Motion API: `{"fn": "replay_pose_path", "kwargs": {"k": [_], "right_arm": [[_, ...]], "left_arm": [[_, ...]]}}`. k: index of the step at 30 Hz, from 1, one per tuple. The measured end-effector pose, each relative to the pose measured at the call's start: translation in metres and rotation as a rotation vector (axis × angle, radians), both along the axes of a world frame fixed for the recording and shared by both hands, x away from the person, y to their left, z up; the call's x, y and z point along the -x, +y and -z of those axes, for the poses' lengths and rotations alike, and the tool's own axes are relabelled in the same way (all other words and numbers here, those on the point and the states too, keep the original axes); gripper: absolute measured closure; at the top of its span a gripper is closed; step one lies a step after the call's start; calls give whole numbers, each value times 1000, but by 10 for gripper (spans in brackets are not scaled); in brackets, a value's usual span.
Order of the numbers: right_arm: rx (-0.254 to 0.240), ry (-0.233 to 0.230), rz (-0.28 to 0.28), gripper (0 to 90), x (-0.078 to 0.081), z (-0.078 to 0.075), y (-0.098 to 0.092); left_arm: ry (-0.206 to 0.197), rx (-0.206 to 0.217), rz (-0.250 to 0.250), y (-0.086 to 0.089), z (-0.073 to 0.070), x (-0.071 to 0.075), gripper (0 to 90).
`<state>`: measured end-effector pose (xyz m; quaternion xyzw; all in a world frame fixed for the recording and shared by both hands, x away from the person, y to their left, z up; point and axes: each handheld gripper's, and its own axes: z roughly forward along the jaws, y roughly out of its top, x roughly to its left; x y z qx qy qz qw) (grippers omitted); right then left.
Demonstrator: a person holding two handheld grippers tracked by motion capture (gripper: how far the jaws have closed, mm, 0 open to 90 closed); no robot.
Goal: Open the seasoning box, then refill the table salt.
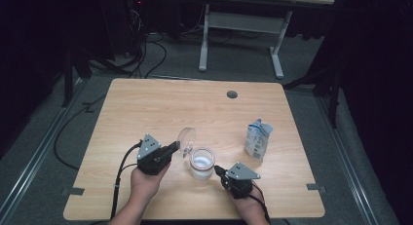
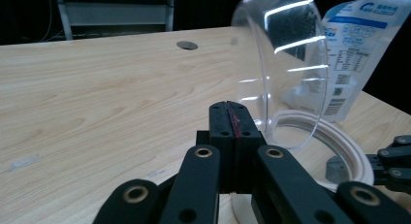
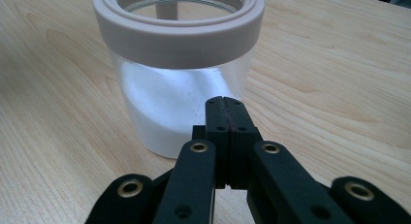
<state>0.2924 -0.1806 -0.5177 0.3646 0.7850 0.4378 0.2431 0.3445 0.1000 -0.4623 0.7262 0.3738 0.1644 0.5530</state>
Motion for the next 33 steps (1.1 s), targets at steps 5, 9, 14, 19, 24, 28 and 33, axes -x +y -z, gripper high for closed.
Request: {"fn": "replay_pose_path", "kwargs": {"k": [5, 9, 14, 19, 24, 28, 33], "right_arm": [[-1, 2, -2, 900, 0, 0, 0], [0, 2, 0, 900, 0, 0, 0], [0, 2, -1, 900, 0, 1, 0], [3, 4, 0, 900, 0, 1, 0], [3, -9, 5, 900, -1, 0, -1], [4, -11, 14, 900, -2, 0, 0], [6, -13, 34, 900, -6, -1, 1]], "left_arm": [[-6, -6, 31, -8, 0, 5, 900], [-7, -14, 49, -12, 2, 8, 900], [-12, -29, 36, -4, 4, 10, 899], [-5, -64, 10, 13, 10, 11, 890], [3, -109, -50, 44, 21, 11, 877], [15, -131, -104, 72, 31, 14, 861], [38, -123, -168, 104, 47, 22, 841]]}}
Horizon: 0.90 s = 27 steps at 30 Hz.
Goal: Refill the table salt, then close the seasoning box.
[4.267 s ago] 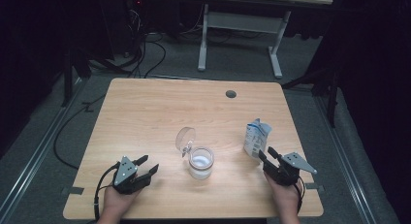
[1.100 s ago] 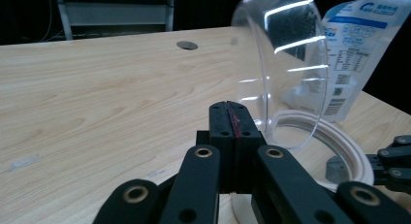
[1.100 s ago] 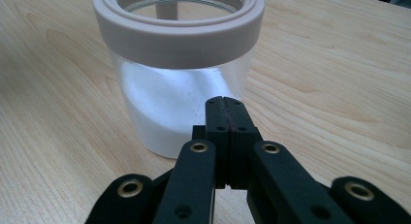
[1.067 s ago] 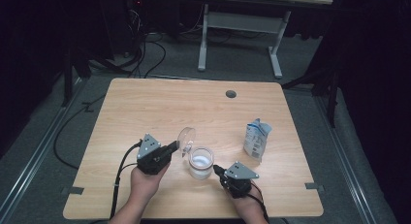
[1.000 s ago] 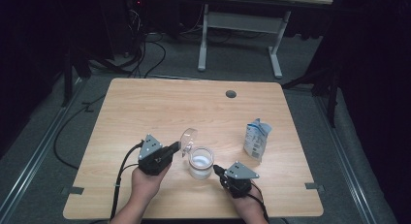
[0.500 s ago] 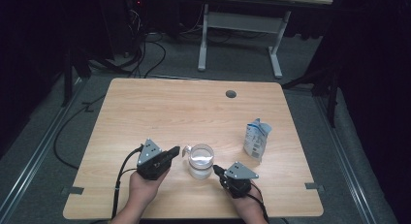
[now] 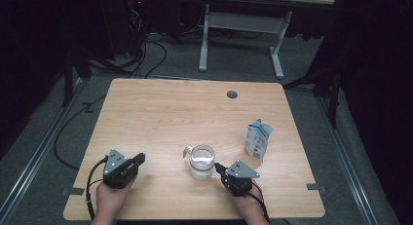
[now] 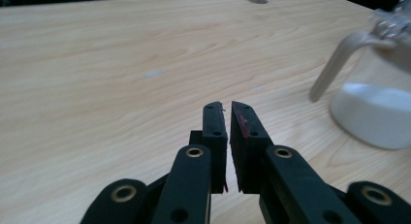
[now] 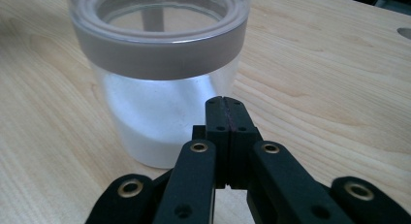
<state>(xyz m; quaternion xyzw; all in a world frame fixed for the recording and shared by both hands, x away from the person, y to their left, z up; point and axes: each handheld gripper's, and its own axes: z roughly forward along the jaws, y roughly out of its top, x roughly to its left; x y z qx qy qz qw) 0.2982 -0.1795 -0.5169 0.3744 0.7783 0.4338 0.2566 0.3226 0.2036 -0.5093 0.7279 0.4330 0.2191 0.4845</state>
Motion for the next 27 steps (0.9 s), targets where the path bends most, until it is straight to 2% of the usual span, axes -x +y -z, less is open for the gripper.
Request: {"fn": "replay_pose_path", "kwargs": {"k": [6, 10, 17, 19, 24, 27], "right_arm": [[12, -2, 6, 900, 1, 0, 1], [11, -3, 0, 900, 5, 0, 2], [18, -6, -39, 900, 12, -1, 11], [3, -3, -51, 900, 11, -1, 12], [-62, 0, 23, 900, -7, -6, 2], [-57, -14, 18, 900, -9, -9, 4]], "left_arm": [[22, 31, -26, 18, 10, 5, 816], [39, 33, -28, 22, 13, 4, 811], [41, 42, -36, 25, 14, 5, 801], [42, 44, -37, 25, 14, 5, 799], [45, 45, -39, 25, 15, 4, 796], [44, 39, -40, 26, 15, 4, 797]]}}
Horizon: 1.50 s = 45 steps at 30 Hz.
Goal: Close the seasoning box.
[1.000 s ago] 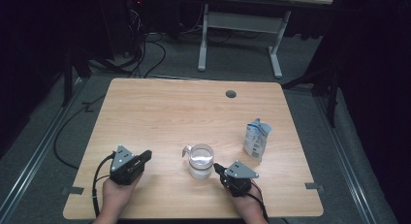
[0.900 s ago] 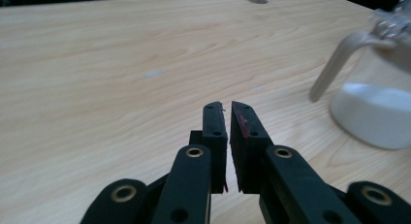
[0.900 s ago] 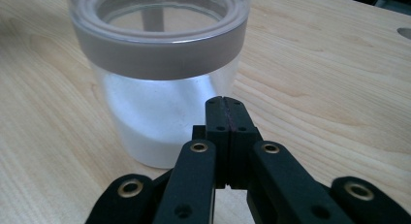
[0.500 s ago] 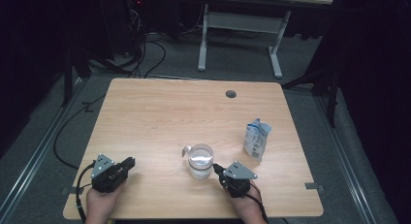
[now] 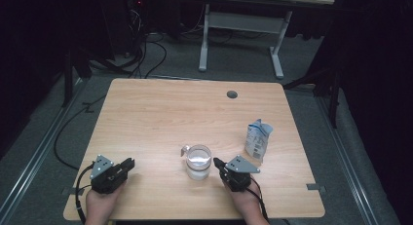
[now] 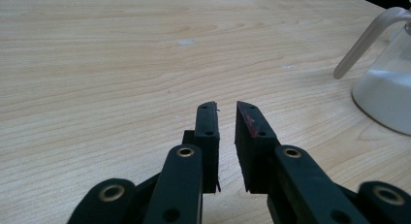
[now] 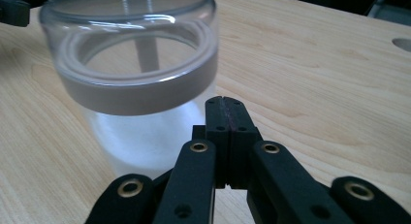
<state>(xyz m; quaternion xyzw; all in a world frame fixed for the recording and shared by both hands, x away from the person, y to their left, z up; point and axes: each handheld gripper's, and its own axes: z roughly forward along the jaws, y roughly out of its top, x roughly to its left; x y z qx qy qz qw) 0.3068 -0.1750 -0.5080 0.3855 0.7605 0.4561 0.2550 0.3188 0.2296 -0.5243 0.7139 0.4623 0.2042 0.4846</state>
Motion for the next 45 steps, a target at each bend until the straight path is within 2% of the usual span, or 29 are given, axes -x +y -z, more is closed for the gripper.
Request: {"fn": "replay_pose_path", "kwargs": {"k": [4, 7, 12, 14, 16, 19, 32, 38, 41, 45], "right_arm": [[30, -13, -14, 900, 4, -1, 6], [29, -17, -38, 900, 10, -1, 9], [31, -22, -123, 900, 27, -2, 22], [20, -23, -110, 900, 26, -4, 21], [15, -25, -75, 900, 20, -6, 19], [1, -19, -60, 900, 12, -7, 20], [18, -38, -115, 900, 28, -8, 31], [7, -45, -90, 900, 27, -10, 19], [2, -36, -62, 891, 23, -8, 10], [-5, -15, 2, 868, 13, -3, -9]], "left_arm": [[4, 3, -6, 2, 1, -1, 798], [2, 3, -7, 3, 0, -1, 798], [-1, 3, -9, 3, -1, 0, 797], [-4, 0, -9, 3, -1, 0, 797], [-2, 0, -11, 4, -1, 0, 797], [1, 2, -15, 5, 0, 0, 797], [2, 7, -19, 6, 0, 0, 797], [2, 6, -16, 7, 1, 0, 796], [4, 8, -15, 7, 1, 0, 792], [6, 12, -12, 6, 1, -1, 783]]}}
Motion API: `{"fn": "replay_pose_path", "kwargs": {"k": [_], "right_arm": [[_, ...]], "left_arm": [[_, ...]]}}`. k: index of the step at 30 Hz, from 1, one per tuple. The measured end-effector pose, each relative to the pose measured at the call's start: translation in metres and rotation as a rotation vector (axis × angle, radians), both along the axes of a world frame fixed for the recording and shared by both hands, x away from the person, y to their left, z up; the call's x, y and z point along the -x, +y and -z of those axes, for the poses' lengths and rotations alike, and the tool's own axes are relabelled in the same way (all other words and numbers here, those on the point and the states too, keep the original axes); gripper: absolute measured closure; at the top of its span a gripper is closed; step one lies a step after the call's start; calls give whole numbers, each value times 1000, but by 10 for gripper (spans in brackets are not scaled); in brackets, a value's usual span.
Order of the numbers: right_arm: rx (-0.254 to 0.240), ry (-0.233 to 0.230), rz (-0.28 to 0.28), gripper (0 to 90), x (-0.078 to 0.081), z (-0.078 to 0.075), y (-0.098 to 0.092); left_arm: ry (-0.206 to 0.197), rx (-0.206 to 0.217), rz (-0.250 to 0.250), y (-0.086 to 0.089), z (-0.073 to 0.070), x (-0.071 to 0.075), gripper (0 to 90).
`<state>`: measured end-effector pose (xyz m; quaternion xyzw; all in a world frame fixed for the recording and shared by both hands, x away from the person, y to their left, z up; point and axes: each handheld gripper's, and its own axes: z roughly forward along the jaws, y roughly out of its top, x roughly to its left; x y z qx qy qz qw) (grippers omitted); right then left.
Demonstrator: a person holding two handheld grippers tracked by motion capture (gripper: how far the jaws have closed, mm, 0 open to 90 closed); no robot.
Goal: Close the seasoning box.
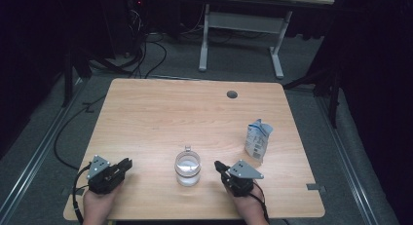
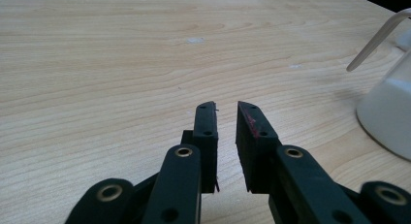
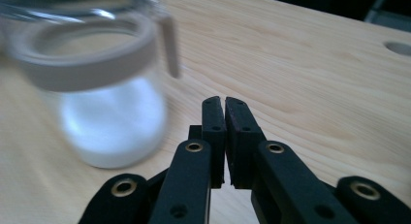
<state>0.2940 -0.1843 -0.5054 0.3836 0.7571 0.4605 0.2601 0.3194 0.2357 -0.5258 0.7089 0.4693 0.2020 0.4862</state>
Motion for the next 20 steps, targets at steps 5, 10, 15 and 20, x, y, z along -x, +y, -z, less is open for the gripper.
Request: {"fn": "replay_pose_path", "kwargs": {"k": [5, 10, 15, 20], "right_arm": [[-5, 35, 109, 830, -5, 9, -41], [-18, 29, 230, 813, 7, 9, -89], [-33, 36, 256, 811, 9, 10, -98], [-17, 42, 243, 808, 9, 13, -94]], "left_arm": [[-3, -5, 12, -6, -1, -5, 759], [-6, -27, 33, -16, 0, -8, 735], [-4, -35, 44, -22, 0, -8, 733], [-7, -40, 47, -23, -1, -10, 733]]}}
